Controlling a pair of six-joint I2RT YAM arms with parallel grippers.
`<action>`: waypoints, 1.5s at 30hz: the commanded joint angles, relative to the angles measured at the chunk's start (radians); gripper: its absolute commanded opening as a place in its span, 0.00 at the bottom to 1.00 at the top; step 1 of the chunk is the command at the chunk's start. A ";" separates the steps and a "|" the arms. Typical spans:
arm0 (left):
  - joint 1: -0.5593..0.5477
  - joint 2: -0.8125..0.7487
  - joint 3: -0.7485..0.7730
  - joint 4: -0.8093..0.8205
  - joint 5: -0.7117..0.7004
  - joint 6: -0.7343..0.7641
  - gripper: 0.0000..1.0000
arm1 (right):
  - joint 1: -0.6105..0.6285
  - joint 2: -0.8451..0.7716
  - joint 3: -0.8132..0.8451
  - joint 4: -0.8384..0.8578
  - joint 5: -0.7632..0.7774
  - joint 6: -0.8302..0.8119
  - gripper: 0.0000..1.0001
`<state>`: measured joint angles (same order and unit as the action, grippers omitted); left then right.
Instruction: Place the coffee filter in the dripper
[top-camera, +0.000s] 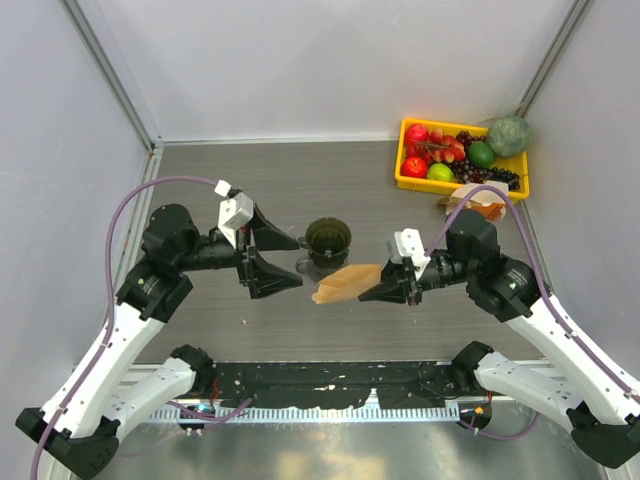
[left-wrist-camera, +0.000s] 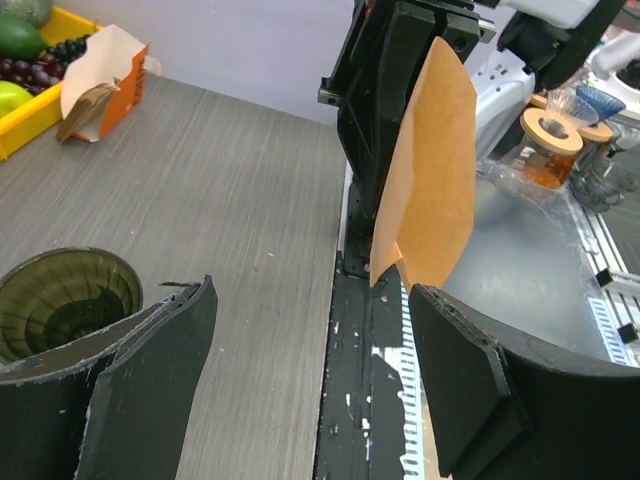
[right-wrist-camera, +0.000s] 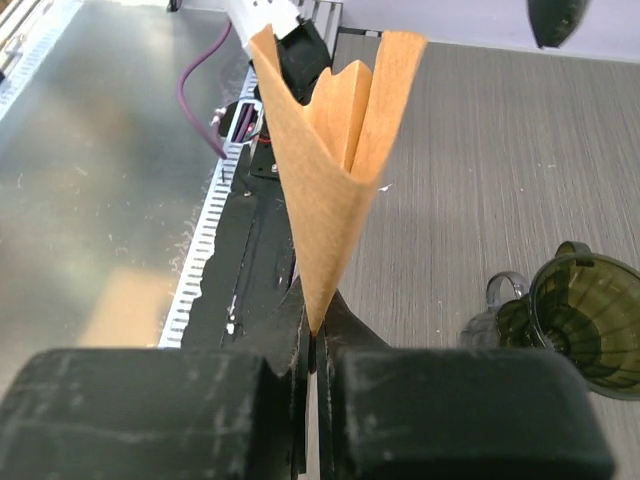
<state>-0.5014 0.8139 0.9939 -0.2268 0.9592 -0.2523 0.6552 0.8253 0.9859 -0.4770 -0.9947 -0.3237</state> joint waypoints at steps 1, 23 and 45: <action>-0.055 0.042 0.058 -0.029 -0.004 0.050 0.84 | 0.024 0.029 0.088 -0.208 -0.001 -0.264 0.05; -0.262 0.218 0.201 -0.219 -0.134 0.225 0.44 | 0.087 0.179 0.194 -0.212 0.001 -0.176 0.05; -0.025 0.286 0.037 0.343 0.039 -0.559 0.00 | -0.055 0.259 0.468 -0.372 0.586 -0.422 0.91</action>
<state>-0.5343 1.0954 1.0649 -0.1478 0.9714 -0.6273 0.6743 1.0473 1.3540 -0.7658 -0.5362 -0.6151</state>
